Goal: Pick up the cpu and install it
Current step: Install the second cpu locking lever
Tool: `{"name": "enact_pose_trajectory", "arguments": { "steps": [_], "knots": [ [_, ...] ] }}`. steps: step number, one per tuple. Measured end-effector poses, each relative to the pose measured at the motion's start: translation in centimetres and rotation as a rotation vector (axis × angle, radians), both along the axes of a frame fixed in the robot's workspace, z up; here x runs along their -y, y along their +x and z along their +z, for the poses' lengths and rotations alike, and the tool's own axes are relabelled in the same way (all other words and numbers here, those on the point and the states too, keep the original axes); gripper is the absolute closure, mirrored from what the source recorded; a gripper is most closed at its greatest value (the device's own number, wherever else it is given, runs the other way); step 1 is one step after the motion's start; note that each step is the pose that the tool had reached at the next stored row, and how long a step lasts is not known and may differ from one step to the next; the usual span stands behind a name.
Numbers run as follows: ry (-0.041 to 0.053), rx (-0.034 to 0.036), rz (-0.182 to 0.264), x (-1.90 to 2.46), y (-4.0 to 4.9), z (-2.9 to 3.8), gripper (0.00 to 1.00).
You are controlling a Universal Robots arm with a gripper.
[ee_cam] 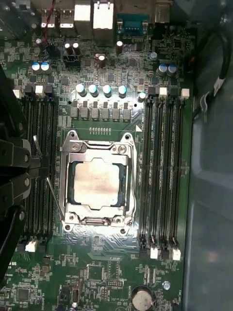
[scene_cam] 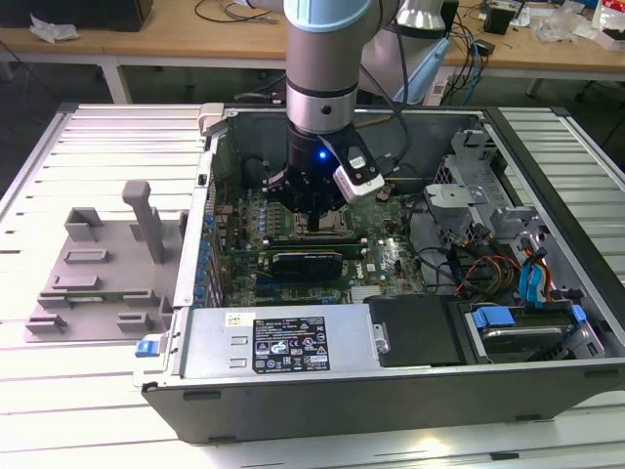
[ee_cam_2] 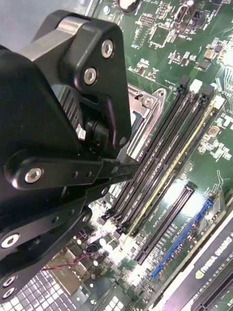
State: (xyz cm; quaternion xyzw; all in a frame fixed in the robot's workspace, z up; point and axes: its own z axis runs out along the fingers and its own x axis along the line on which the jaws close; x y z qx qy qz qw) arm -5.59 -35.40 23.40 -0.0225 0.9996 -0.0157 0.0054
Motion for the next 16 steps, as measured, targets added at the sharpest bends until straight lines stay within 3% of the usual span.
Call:
{"name": "enact_pose_trajectory", "arguments": {
  "steps": [4,11,13,15,16],
  "knots": [
    [0.0003,0.0001,0.001,0.01,-0.56,-0.32,0.89],
    [0.0002,0.0,0.004,0.05,-1.48,-1.87,0.89],
    [0.0072,0.0,0.005,0.05,-1.62,-2.1,0.89],
    [0.0255,0.0001,0.008,0.05,-1.72,-2.15,0.89],
    [0.0411,0.0005,0.01,0.04,-1.91,-2.22,0.89]
  ]
}}
